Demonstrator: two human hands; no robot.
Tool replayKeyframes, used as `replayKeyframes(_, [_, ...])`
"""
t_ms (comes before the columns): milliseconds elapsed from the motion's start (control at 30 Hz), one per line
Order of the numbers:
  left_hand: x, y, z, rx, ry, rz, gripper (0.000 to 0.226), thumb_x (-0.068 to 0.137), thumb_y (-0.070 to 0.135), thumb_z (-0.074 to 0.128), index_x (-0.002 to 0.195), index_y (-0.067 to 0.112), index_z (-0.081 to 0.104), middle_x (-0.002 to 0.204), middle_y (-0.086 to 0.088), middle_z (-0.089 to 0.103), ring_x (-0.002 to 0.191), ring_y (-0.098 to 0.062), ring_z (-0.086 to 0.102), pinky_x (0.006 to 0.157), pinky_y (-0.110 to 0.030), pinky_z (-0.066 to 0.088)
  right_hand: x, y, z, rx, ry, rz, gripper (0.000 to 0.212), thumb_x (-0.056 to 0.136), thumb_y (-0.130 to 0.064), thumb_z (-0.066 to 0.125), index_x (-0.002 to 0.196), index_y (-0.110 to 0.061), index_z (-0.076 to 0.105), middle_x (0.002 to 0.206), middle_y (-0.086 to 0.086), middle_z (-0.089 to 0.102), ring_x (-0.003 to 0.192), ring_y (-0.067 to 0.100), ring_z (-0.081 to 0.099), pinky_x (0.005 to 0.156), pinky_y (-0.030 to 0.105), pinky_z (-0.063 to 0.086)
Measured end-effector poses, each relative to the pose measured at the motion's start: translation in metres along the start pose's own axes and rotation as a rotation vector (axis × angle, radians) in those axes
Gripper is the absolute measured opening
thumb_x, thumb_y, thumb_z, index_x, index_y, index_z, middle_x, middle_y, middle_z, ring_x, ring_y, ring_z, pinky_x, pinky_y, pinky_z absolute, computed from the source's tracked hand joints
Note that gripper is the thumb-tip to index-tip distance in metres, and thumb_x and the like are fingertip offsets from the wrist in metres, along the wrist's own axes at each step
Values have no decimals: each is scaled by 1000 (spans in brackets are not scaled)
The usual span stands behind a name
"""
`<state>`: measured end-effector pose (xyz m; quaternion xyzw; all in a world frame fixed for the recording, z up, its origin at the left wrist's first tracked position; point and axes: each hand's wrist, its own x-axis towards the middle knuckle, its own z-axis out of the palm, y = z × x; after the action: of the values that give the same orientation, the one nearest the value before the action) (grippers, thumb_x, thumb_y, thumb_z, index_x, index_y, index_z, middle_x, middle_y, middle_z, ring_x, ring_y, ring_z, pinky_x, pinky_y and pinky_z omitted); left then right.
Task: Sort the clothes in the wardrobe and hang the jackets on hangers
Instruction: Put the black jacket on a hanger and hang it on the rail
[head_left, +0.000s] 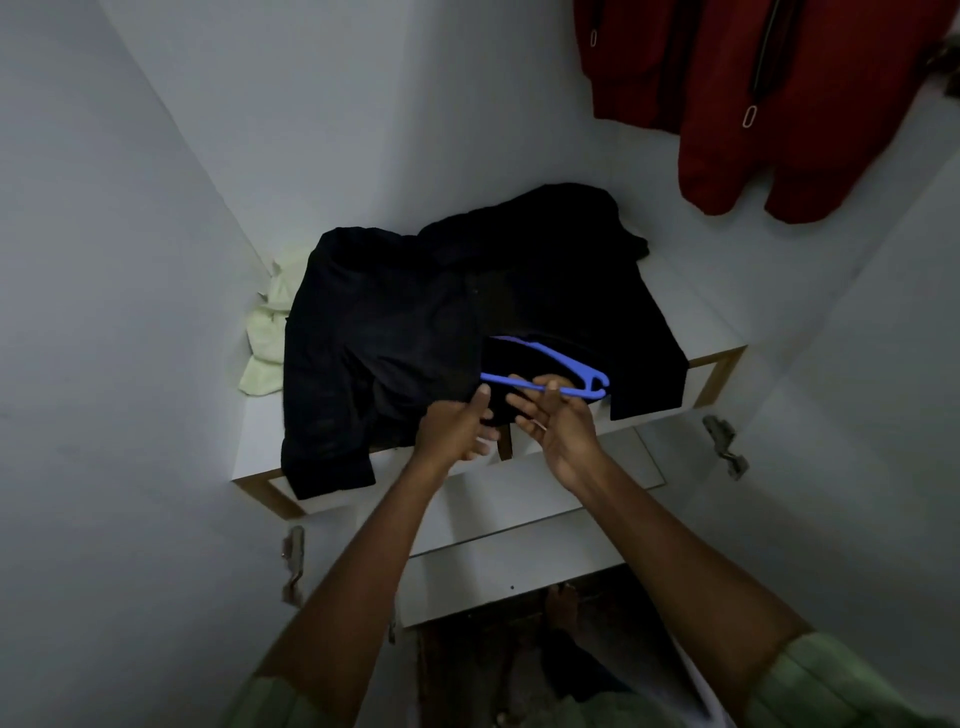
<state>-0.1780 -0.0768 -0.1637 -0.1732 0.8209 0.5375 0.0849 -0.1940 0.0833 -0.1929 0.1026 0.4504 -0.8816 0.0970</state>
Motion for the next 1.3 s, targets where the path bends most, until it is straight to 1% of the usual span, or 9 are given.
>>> replayKeyframes(167, [6, 12, 11, -696, 36, -171, 29, 97, 35, 69, 110, 9, 70, 98, -8, 79, 88, -19, 77, 68, -23, 56, 4, 0, -6, -102, -34, 41, 20, 107, -33, 48, 105, -17, 60, 117, 10, 75, 85, 21, 72, 70, 32, 55])
replayKeyframes(400, [34, 21, 5, -911, 166, -179, 20, 91, 8, 75, 101, -7, 68, 103, -23, 74, 84, -24, 77, 64, -21, 60, 20, -20, -9, -410, -157, -85, 17, 102, -20, 60, 114, -11, 68, 108, 10, 77, 84, 24, 71, 70, 36, 59])
replayKeyframes(500, [44, 23, 0, -934, 211, -137, 19, 93, 8, 73, 81, 0, 60, 101, -27, 71, 94, -30, 75, 65, -21, 60, 39, -18, -20, -750, 168, -346, 21, 85, 0, 75, 102, -11, 71, 88, 5, 75, 78, 16, 70, 75, 43, 61])
replayKeyframes(600, [54, 26, -3, -896, 227, -106, 25, 93, 8, 73, 75, 5, 56, 104, -29, 71, 96, -30, 76, 67, -23, 60, 61, -21, -26, -1065, 419, -670, 49, 65, 7, 80, 106, -13, 62, 106, 6, 60, 95, 20, 58, 80, 43, 54])
replayKeyframes(700, [58, 30, -7, -887, 241, -122, 25, 94, 7, 72, 75, 4, 56, 104, -28, 72, 92, -31, 76, 67, -24, 61, 85, -28, -31, -1403, 256, -729, 68, 58, 4, 82, 120, -18, 64, 122, 6, 53, 110, 27, 49, 83, 38, 43])
replayKeyframes(767, [59, 33, -8, -880, 241, -134, 27, 95, 6, 70, 73, 3, 55, 101, -27, 72, 89, -29, 76, 67, -23, 61, 101, -36, -40, -1558, 145, -773, 48, 69, -8, 84, 113, -21, 70, 117, 4, 58, 106, 28, 52, 79, 35, 38])
replayKeyframes(967, [53, 20, -10, -810, 168, -140, 27, 96, 6, 69, 73, 5, 55, 102, -26, 72, 98, -28, 75, 68, -24, 61, 106, -85, -43, -1254, 4, -710, 13, 97, -4, 64, 100, -10, 74, 97, 1, 73, 92, 16, 67, 86, 30, 54])
replayKeyframes(1167, [51, 15, -3, -671, 2, -130, 20, 97, 7, 68, 80, -2, 63, 102, -27, 72, 100, -30, 74, 70, -26, 62, 86, -127, -29, -1117, -83, -751, 16, 106, -14, 53, 101, -9, 68, 95, 0, 69, 90, -1, 62, 81, 13, 47])
replayKeyframes(1300, [60, 26, 6, -740, 126, -125, 18, 96, 6, 69, 82, -4, 66, 100, -25, 72, 99, -30, 74, 67, -23, 61, 76, -132, -28, -1174, -154, -749, 24, 105, -22, 54, 88, -10, 66, 82, 0, 66, 77, 3, 61, 72, 20, 47])
